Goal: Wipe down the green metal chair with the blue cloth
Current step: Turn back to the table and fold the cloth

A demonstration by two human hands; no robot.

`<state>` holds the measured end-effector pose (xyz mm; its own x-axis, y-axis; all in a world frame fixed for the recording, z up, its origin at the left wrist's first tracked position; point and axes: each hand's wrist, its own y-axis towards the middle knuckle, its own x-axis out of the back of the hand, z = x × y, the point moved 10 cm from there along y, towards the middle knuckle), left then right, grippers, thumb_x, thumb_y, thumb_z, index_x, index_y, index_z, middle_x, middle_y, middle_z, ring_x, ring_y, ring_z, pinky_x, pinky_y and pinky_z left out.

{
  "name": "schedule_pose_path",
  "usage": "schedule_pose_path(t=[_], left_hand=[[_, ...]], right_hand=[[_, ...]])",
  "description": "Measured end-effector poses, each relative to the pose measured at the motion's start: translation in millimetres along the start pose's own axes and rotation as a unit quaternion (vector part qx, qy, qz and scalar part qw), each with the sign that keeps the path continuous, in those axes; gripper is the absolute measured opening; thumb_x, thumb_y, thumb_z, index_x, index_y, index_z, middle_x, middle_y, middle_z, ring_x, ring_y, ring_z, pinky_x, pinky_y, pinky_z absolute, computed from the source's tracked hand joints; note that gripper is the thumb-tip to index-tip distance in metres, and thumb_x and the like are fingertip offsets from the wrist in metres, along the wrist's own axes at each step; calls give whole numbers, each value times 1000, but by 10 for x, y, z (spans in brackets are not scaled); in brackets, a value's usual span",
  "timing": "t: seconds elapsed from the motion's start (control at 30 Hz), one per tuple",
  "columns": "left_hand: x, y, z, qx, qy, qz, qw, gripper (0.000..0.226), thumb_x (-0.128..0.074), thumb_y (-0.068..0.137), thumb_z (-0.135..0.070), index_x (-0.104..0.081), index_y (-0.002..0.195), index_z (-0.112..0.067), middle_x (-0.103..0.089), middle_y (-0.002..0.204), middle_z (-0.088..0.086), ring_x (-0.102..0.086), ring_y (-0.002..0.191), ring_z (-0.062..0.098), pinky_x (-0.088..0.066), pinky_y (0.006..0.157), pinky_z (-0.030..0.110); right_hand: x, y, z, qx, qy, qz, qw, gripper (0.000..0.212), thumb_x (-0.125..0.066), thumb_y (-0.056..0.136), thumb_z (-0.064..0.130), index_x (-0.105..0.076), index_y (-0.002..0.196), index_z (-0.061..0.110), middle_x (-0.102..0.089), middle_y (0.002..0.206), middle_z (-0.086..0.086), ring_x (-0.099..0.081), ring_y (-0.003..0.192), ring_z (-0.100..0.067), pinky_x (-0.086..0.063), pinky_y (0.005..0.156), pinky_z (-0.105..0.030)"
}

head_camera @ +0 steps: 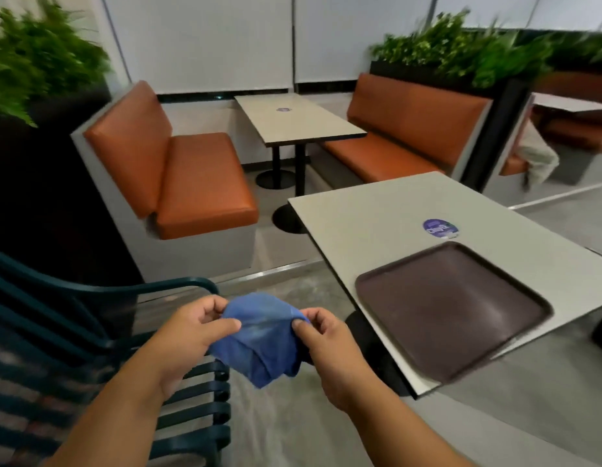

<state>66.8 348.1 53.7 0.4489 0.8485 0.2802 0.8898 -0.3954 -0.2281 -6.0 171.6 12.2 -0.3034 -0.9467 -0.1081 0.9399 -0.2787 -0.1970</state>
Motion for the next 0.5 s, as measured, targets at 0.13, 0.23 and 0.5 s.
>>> schedule_pose_path(t=[0.13, 0.23, 0.5], left_hand=[[-721, 238, -104, 32, 11, 24, 999, 7, -59, 83, -2, -61, 89, -6, -65, 78, 14, -58, 72, 24, -45, 70, 39], [-1118, 351, -143, 65, 14, 55, 996, 16, -59, 83, -1, -61, 99, -4, -67, 94, 24, -61, 81, 27, -47, 79, 43], [-1345, 523, -181, 90, 44, 39, 994, 20, -65, 86, -22, -62, 106, -24, -66, 104, 9, -68, 85, 20, -47, 86, 37]], right_hand=[[758, 45, 369, 89, -237, -10, 967, 7, -53, 94, 24, -59, 91, 25, -67, 82, 4, -57, 70, -4, -50, 70, -27], [1081, 156, 623, 104, -321, 30, 941, 13, -48, 96, 24, -56, 95, 35, -67, 89, 9, -61, 83, -4, -52, 73, -25], [1728, 824, 851, 81, -581, 148, 796, 39, -46, 87, -1, -57, 99, 35, -61, 97, 2, -57, 90, -20, -46, 72, -26]])
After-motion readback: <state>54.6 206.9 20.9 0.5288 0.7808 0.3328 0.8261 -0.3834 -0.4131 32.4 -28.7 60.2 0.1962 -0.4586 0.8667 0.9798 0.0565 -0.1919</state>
